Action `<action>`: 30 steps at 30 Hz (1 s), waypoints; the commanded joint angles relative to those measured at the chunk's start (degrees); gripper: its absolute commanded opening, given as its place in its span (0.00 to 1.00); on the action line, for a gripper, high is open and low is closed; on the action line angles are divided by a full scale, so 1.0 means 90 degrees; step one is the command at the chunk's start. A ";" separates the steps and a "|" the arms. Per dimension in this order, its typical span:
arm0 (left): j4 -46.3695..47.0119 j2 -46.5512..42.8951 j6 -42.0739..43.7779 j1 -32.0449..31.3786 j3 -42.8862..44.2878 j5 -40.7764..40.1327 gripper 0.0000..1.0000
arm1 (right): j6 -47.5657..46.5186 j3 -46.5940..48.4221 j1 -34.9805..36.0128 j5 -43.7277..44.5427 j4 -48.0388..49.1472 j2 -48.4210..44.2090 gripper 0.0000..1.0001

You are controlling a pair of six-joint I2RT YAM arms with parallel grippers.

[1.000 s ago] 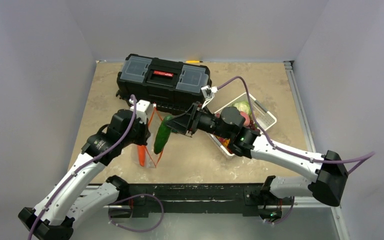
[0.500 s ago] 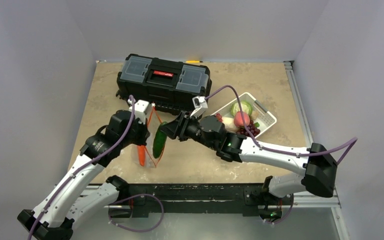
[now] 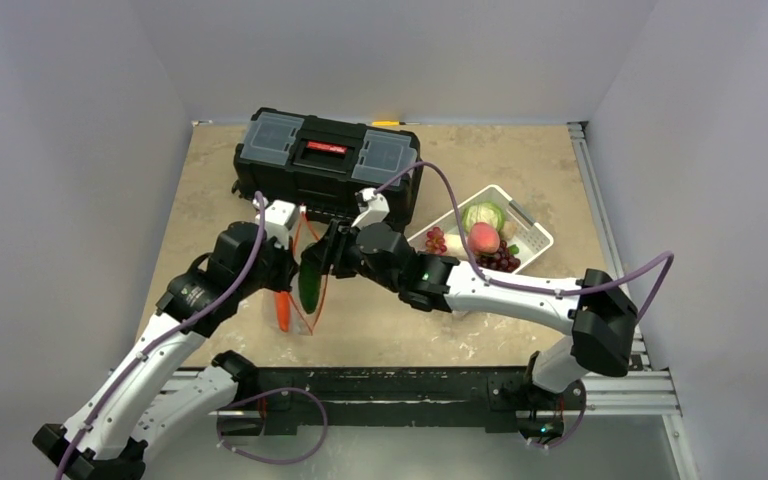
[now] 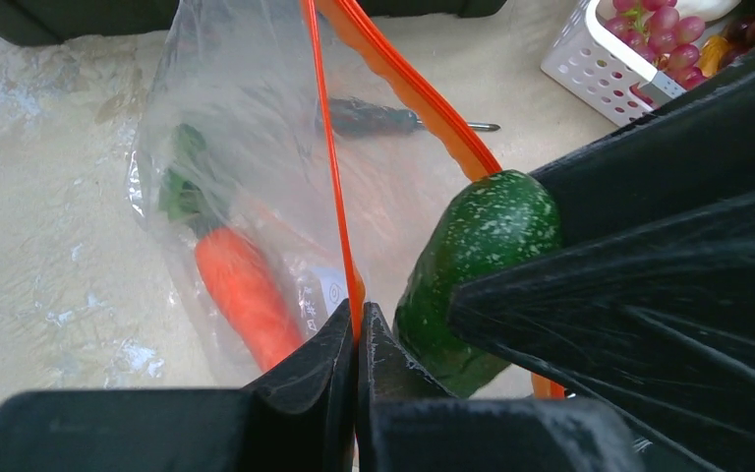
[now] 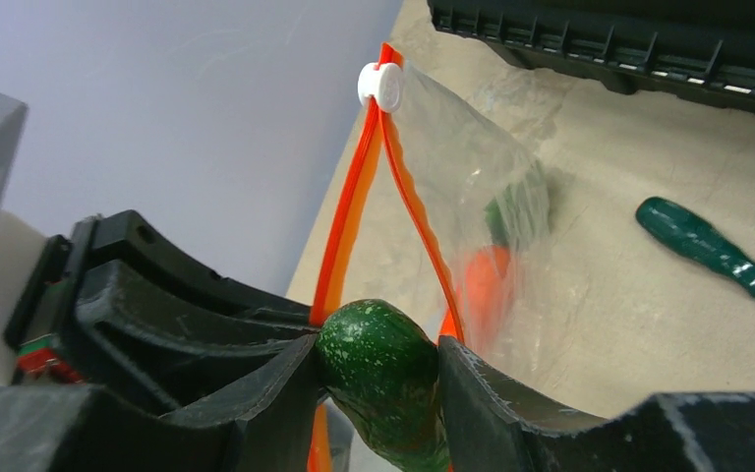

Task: Place the food in the zip-top bag and seal the zipper
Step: Place the fake vegetable in the zipper food storage bag, then pick up the fake fruit from the bin.

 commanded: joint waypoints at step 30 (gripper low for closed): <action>0.0298 -0.0268 0.0119 0.0020 -0.0055 -0.0064 0.00 | -0.2096 0.1131 0.0028 0.0097 -0.1318 -0.0432 0.80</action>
